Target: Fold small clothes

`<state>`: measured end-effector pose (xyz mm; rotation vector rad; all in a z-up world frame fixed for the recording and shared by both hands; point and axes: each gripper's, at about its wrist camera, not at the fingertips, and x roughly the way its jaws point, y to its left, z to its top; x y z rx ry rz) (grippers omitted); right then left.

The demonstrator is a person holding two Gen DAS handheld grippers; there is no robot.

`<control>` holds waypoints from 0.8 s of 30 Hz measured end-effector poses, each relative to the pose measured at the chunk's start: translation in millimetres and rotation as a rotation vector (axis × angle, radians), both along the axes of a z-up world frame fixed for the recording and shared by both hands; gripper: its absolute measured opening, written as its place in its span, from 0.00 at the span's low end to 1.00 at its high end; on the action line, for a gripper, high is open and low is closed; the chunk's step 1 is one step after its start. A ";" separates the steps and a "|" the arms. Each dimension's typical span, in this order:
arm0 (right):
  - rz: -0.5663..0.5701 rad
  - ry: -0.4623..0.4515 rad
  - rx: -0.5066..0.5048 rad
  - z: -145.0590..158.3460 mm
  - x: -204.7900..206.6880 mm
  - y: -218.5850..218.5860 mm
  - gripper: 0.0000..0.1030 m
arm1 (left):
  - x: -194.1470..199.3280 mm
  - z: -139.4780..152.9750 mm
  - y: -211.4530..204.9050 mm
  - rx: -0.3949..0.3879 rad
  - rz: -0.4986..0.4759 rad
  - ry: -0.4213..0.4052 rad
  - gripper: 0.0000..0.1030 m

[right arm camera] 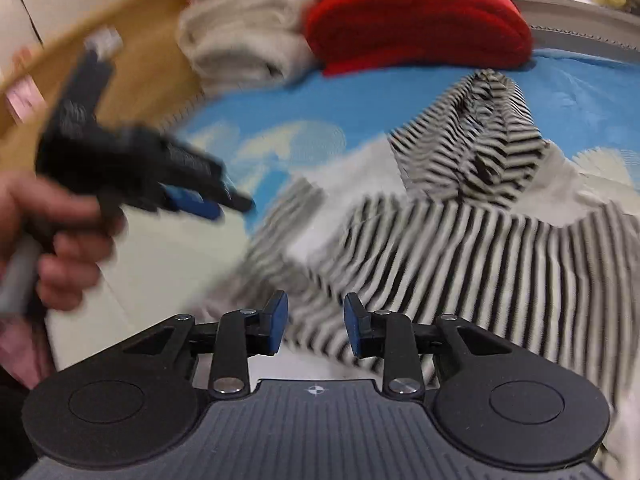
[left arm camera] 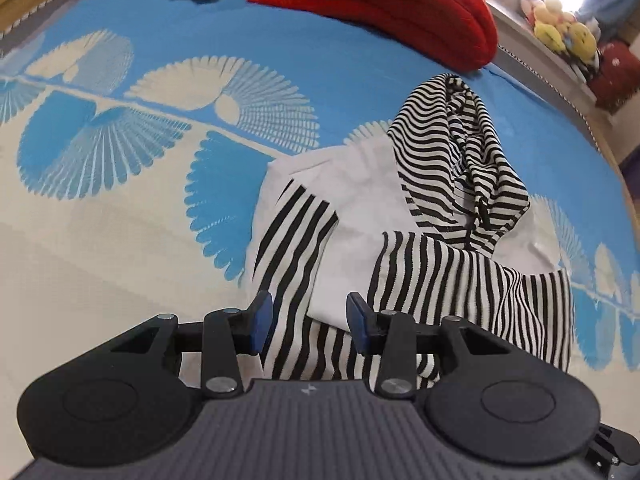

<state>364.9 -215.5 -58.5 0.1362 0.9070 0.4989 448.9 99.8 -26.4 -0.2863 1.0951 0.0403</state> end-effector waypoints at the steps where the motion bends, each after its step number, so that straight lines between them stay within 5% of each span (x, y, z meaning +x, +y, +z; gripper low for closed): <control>1: -0.051 0.016 -0.011 8.8 1.7 -5.0 0.32 | -0.3 -0.7 2.5 -0.015 0.005 0.002 0.44; 5: -0.255 0.037 0.067 38.5 2.6 -42.0 0.44 | 0.2 -7.0 7.9 -0.050 0.023 0.009 0.41; 7: -0.347 0.017 0.089 32.1 -8.7 -56.0 0.48 | 1.3 -15.2 9.1 -0.069 0.029 0.019 0.26; 9: -0.471 0.076 0.042 8.7 -5.2 -74.0 0.48 | 3.3 -23.6 10.1 -0.102 0.038 0.027 0.24; 13: -0.669 0.287 0.185 -29.8 5.4 -110.0 0.48 | 7.4 -42.3 9.7 -0.183 0.065 0.026 0.24; 18: -0.742 0.385 0.169 -59.3 8.8 -125.0 0.48 | 17.9 -73.2 7.8 -0.315 0.125 0.090 0.33; 19: -0.765 0.407 0.193 -63.9 9.3 -130.7 0.48 | 19.1 -77.3 6.5 -0.325 0.125 0.091 0.42; 24: -0.841 0.479 0.207 -76.5 8.6 -147.6 0.47 | 24.5 -95.0 3.6 -0.302 0.176 0.130 0.43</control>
